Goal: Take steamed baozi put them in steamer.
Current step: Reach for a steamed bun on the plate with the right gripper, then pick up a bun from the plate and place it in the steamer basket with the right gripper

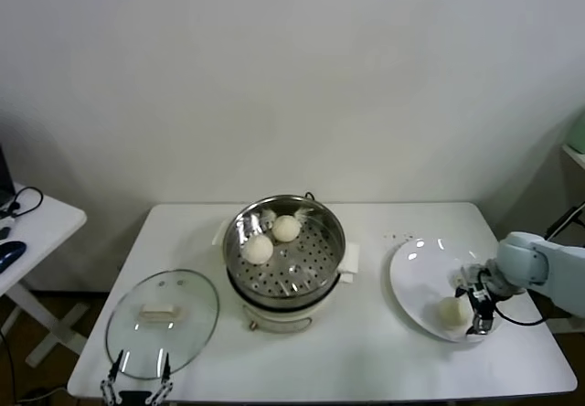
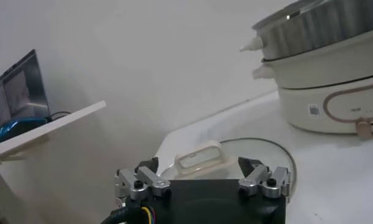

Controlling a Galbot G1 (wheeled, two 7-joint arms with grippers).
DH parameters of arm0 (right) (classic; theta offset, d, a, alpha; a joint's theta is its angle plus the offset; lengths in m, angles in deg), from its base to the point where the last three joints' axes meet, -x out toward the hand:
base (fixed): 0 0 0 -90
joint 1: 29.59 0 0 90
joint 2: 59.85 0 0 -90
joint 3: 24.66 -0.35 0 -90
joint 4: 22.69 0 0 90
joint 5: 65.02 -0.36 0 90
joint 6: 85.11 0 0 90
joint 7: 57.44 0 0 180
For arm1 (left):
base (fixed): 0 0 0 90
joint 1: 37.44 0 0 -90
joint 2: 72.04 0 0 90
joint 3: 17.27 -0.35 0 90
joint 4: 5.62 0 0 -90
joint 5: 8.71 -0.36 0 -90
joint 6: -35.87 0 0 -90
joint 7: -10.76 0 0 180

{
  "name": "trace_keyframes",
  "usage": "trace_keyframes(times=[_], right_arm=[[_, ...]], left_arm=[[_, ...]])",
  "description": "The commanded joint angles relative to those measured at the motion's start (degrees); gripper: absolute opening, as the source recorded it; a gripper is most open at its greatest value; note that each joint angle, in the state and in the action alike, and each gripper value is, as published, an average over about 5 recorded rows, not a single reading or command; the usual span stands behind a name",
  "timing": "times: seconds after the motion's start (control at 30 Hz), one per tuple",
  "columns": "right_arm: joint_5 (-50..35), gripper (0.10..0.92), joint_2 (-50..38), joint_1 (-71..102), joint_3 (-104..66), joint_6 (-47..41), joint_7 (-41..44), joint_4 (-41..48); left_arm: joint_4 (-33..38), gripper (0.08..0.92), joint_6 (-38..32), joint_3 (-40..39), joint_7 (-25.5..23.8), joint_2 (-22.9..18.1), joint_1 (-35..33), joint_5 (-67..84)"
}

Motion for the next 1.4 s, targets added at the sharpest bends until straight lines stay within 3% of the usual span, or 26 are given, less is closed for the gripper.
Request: trace_keyframes(times=[0.03, 0.3, 0.63, 1.1, 1.4], right_arm=[[1.22, 0.770, 0.04, 4.98, -6.76, -0.45, -1.05, 0.41], [0.69, 0.760, -0.28, 3.14, -5.78, -0.66, -0.74, -0.85], [-5.91, 0.626, 1.13, -17.94, 9.42, 3.04, 2.98, -3.18], [-11.09, 0.602, 13.17, -54.09, 15.43, 24.23, 11.71, -7.47], [-8.92, 0.602, 24.01, -53.77, 3.71, 31.16, 10.16, -19.20]], left_arm=[[-0.03, 0.823, 0.05, -0.03, 0.04, 0.09, 0.00, -0.10], [-0.04, 0.823, -0.01, -0.18, 0.04, 0.16, 0.14, -0.27], [-0.18, 0.823, -0.06, -0.36, 0.07, -0.01, 0.20, -0.76], [0.17, 0.823, 0.28, -0.22, 0.10, -0.15, 0.02, -1.30], [0.85, 0.823, 0.56, -0.39, 0.09, -0.24, -0.06, -1.02]])
